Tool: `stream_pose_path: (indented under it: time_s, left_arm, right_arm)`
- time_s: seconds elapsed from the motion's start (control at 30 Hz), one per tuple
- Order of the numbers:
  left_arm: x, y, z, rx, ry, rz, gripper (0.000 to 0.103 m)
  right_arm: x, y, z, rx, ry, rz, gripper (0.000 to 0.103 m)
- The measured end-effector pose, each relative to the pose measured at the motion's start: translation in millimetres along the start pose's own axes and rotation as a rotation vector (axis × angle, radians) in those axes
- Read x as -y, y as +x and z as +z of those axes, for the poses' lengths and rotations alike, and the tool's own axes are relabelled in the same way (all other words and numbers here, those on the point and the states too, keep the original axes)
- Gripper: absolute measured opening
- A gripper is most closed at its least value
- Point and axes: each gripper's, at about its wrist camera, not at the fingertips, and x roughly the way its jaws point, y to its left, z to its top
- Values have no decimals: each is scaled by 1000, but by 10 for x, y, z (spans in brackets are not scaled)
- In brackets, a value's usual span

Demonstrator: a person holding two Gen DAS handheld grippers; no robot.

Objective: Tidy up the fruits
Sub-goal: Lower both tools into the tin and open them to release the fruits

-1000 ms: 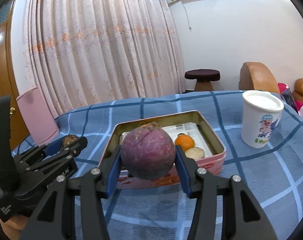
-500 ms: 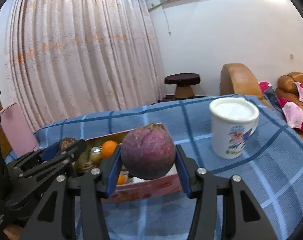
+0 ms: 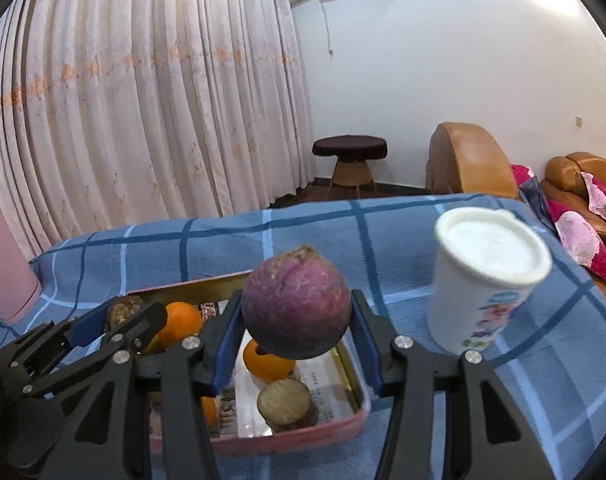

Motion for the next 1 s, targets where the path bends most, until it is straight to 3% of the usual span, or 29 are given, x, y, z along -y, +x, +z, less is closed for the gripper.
stream_pose_path:
  time_s: [0.33, 0.5, 0.7, 0.9, 1.0]
  left_arm:
    - [-108, 202, -74, -82, 8, 41, 41]
    - [-115, 184, -75, -71, 26, 84, 41]
    - [-144, 171, -80, -69, 20, 94, 41]
    - [-131, 144, -97, -71, 22, 74, 42]
    - [-19, 94, -105, -48, 68, 47, 72]
  right_arm:
    - [-70, 261, -53, -86, -54, 48, 53]
    - [-76, 366, -107, -142, -72, 90, 54]
    - [-146, 352, -116, -140, -129, 104, 55]
    - [44, 401, -83, -134, 13, 281, 55]
    - [121, 344, -52, -104, 77, 360, 68]
